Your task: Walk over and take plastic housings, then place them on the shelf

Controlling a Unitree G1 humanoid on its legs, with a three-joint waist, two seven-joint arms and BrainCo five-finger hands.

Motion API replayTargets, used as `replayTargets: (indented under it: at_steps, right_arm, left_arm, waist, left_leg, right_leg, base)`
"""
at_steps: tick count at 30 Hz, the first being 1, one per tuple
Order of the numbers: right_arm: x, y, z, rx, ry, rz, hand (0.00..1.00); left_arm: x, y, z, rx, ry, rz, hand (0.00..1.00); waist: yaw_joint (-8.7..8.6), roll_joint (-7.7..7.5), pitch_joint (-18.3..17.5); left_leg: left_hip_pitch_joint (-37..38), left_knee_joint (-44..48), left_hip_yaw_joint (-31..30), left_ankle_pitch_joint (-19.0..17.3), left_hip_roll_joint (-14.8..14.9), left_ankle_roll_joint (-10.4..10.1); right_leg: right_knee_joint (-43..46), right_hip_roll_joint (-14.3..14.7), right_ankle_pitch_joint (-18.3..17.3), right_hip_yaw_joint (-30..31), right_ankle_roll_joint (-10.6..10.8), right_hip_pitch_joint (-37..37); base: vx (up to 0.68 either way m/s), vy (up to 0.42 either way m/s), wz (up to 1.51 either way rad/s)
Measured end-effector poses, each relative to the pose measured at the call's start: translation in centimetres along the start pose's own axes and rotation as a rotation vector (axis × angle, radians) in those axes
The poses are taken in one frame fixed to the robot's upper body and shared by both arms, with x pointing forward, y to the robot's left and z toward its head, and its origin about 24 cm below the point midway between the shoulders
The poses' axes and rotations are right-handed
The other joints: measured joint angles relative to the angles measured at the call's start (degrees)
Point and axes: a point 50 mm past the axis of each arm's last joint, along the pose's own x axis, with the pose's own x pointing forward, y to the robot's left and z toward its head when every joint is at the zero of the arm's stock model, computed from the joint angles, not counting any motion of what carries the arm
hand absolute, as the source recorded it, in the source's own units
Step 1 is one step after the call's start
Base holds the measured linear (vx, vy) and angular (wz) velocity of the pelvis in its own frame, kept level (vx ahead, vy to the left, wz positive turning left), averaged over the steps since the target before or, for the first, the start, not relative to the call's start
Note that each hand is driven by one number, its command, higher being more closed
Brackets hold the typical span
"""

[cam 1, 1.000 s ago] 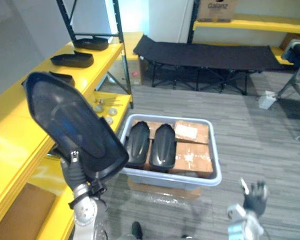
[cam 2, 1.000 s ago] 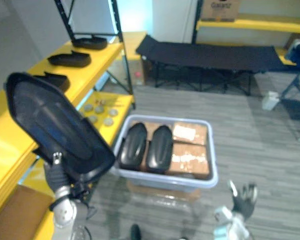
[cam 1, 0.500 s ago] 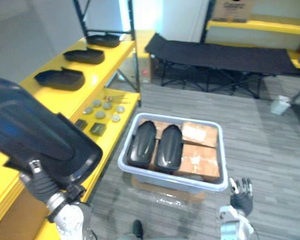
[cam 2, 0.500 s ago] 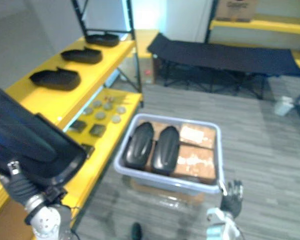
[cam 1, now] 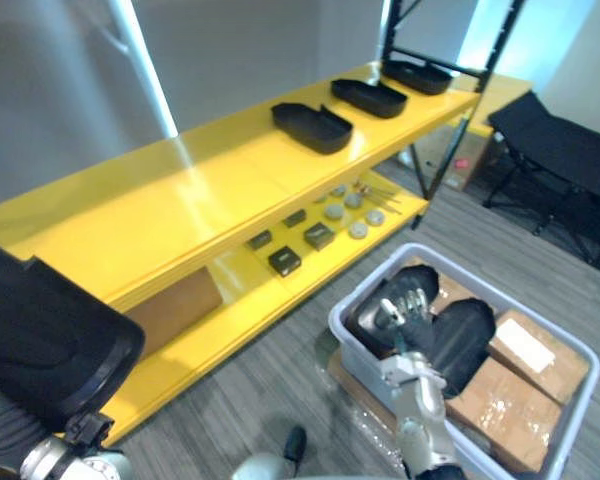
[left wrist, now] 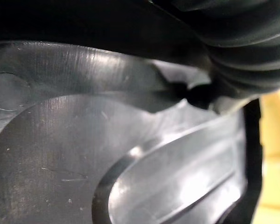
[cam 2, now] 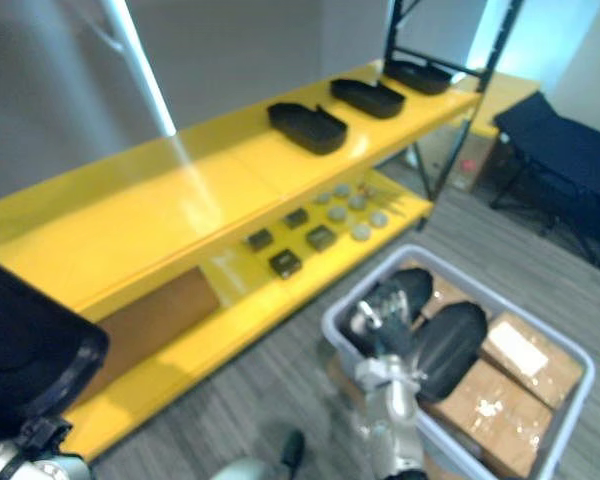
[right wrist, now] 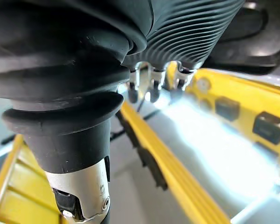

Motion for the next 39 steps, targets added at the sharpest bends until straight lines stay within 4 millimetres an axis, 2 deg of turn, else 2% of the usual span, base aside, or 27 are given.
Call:
replayTargets:
  at_steps: [3,7,11,12,17,19,23,26,28,31,39]
  right_arm:
    - [0.0,-0.4,0.2,-0.030,-0.005,-0.004,0.00]
    - [-0.3,-1.4,0.4,-0.093,0.014,0.013,0.00]
    - [-1.1,-2.1,0.6,-0.104,0.021,0.017,0.00]
    - [-1.3,-2.1,0.7,-0.103,0.015,0.026,0.00]
    - [-1.2,-1.9,2.1,-0.115,-0.046,0.042,0.00]
    - [-1.1,-2.0,2.4,-0.119,-0.058,0.051,0.00]
    - [-0.9,-2.1,2.8,-0.144,-0.074,0.054,0.00]
    - [-1.0,-2.6,3.3,-0.171,-0.092,0.037,0.00]
    - [-1.5,-2.9,4.8,-0.190,-0.156,0.029,0.00]
    - [-1.5,-3.0,5.9,-0.215,-0.213,0.033,0.00]
    - [-1.5,-3.4,6.3,-0.246,-0.212,0.037,0.00]
  left_arm:
    - [-0.1,-0.2,-0.2,0.004,0.007,-0.003,1.00]
    - [-0.3,-0.3,-0.6,0.003,0.030,0.030,1.00]
    - [-0.3,0.0,-0.7,-0.006,0.043,0.066,1.00]
    - [-0.4,0.1,-0.7,-0.020,0.055,0.073,1.00]
    - [-0.5,-0.3,-0.4,-0.043,0.049,0.056,1.00]
    - [-0.5,-0.9,0.1,-0.070,0.035,0.032,1.00]
    - [-0.2,-2.1,0.6,-0.094,0.002,-0.029,1.00]
    - [0.3,-4.9,1.3,-0.148,-0.062,-0.160,1.00]
    - [0.8,-6.9,1.7,-0.161,-0.116,-0.269,1.00]
    - [1.0,-7.5,1.4,-0.160,-0.113,-0.292,1.00]
    - [0.1,-7.9,0.6,-0.147,-0.052,-0.324,1.00]
  waist:
    - [-0.61,-0.69,0.4]
    - [-0.80,0.42,0.9]
    - [-0.78,0.83,1.3]
    - [-0.82,0.99,1.4]
    - [-0.92,1.03,1.5]
    - [-1.00,1.08,1.5]
    - [-3.12,1.58,2.4]
    - [-4.29,1.35,3.4]
    - [-5.71,0.97,3.6]
    - [-6.44,0.60,3.6]
    - [-6.85,0.85,3.7]
  left_leg:
    - [-0.1,0.0,2.3,0.0,0.5,0.0]
    - [0.1,0.3,5.6,0.1,2.7,-0.2]
    - [-0.3,0.3,6.5,0.5,4.0,-0.7]
    - [-0.4,0.3,6.9,1.2,4.3,-1.0]
    - [0.1,0.0,6.8,1.6,3.9,-1.0]
    - [0.0,0.0,6.9,0.8,3.3,-0.6]
    - [0.1,0.0,7.6,0.2,2.5,0.2]
    - [0.0,0.0,5.1,0.1,1.7,0.3]
    - [-0.4,0.0,1.8,0.1,0.6,0.4]
    - [-1.0,0.0,1.0,0.1,0.0,0.5]
    - [-0.9,0.3,0.9,2.1,0.0,0.6]
  right_leg:
    - [-3.0,0.7,-1.3,3.1,0.2,-0.1]
    - [-3.3,2.1,-1.6,6.4,1.3,-1.6]
    - [-3.4,3.1,-1.6,5.6,1.7,-1.5]
    - [-3.3,3.4,-1.2,4.4,2.5,-0.9]
    - [-3.3,3.1,-1.3,2.4,2.7,0.9]
    - [-2.6,2.3,-1.3,2.1,2.6,0.9]
    - [2.5,0.6,-2.2,2.4,1.4,0.0]
    - [8.9,-0.2,-2.3,9.9,1.2,-2.3]
    - [13.0,-0.3,-2.4,14.7,1.0,-3.3]
    - [12.6,-0.1,-2.7,15.4,0.6,-3.0]
    - [11.6,0.3,-4.5,15.7,0.2,-2.1]
  base:
    - [-0.06,-0.057,-0.41]
    - [-0.08,-0.061,-0.43]
    - [-0.01,-0.069,0.09]
    - [0.04,-0.076,0.34]
    - [0.04,-0.039,0.21]
    - [0.02,0.037,0.15]
    - [-0.01,0.058,0.29]
    - [0.03,0.081,0.60]
    - [0.09,-0.007,0.89]
    - [0.09,-0.048,0.42]
    - [0.08,-0.101,0.03]
